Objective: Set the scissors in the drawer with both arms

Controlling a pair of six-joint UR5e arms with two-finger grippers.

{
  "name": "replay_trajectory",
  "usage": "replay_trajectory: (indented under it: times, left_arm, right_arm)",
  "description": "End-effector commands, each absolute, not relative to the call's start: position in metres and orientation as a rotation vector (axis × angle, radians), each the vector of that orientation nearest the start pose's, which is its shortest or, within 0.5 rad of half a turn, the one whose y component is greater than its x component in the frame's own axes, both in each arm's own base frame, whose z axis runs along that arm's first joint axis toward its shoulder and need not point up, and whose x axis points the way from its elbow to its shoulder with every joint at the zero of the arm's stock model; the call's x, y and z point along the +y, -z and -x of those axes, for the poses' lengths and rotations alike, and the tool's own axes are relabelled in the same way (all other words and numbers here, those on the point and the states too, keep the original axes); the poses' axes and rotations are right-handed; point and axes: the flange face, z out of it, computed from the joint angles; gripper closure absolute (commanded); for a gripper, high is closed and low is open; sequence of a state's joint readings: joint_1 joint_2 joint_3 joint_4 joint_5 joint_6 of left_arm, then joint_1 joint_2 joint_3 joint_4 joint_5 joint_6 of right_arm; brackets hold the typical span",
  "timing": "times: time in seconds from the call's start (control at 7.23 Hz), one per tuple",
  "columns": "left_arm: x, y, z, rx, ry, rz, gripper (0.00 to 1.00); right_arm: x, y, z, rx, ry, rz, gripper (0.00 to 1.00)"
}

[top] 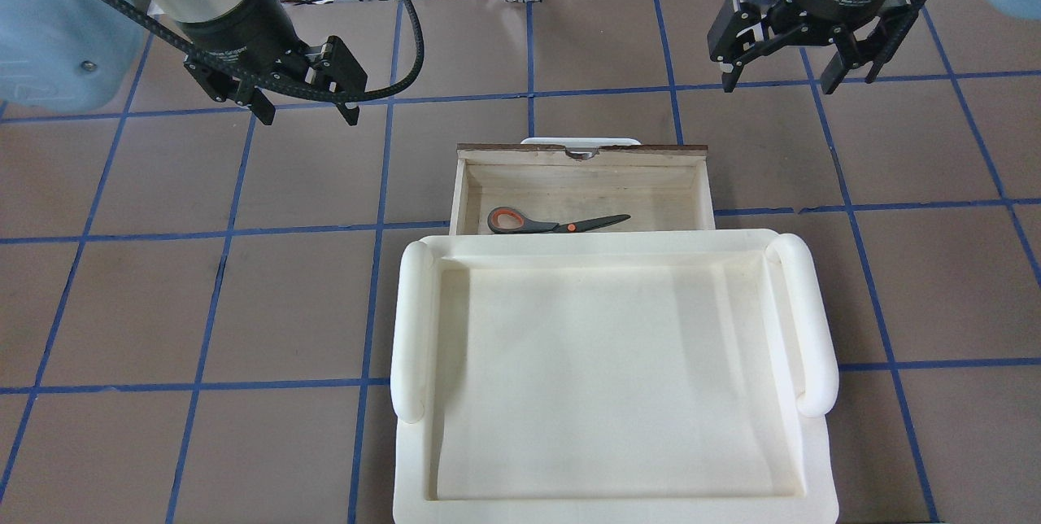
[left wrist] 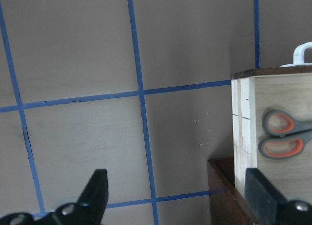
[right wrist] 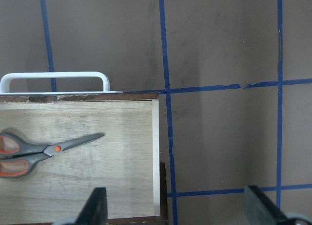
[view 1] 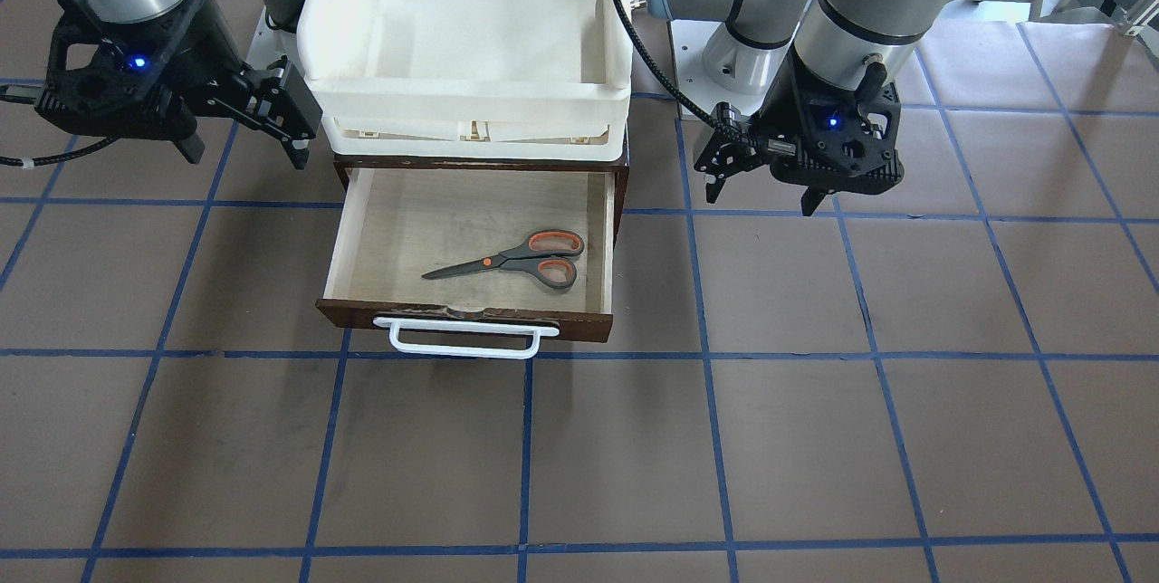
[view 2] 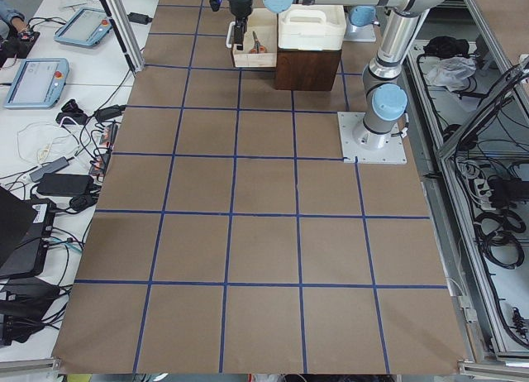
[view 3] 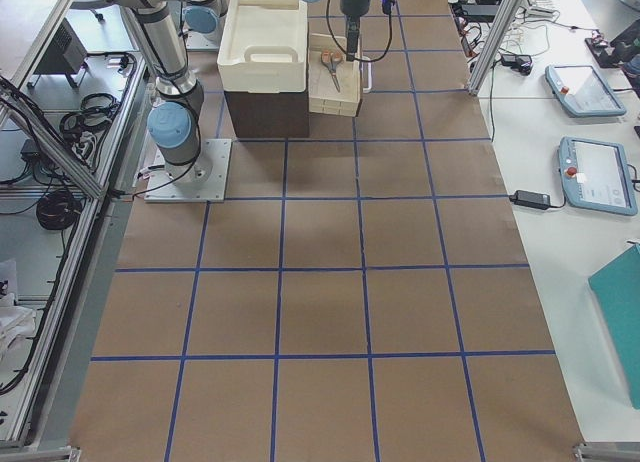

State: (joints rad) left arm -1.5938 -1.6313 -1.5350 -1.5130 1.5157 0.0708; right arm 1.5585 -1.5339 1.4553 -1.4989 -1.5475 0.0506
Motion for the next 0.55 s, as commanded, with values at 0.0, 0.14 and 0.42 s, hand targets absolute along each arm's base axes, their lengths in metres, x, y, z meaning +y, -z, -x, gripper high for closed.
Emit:
replay_trajectory:
  times: [0.0,0.14,0.42]
  left_arm:
    - [-0.518,-0.4793,0.1501,3.186,0.048,-0.15,0.0]
    - [-0.5186,-0.4799,0.15,3.184,0.058,-0.15,0.0]
    - [-0.5183,-0.4784,0.15,3.185,0.053,-0.145,0.0]
  right_arm:
    - [-0.5087,-0.5191,-0.1294,3.117,0.011,-0.098,0.0]
    - [-0.5087,-0.5191,-0.1294,3.117,0.011,-0.096,0.0]
    - [-0.5087,-0.5191,-0.1294,3.117,0.011,-0.107,0.0]
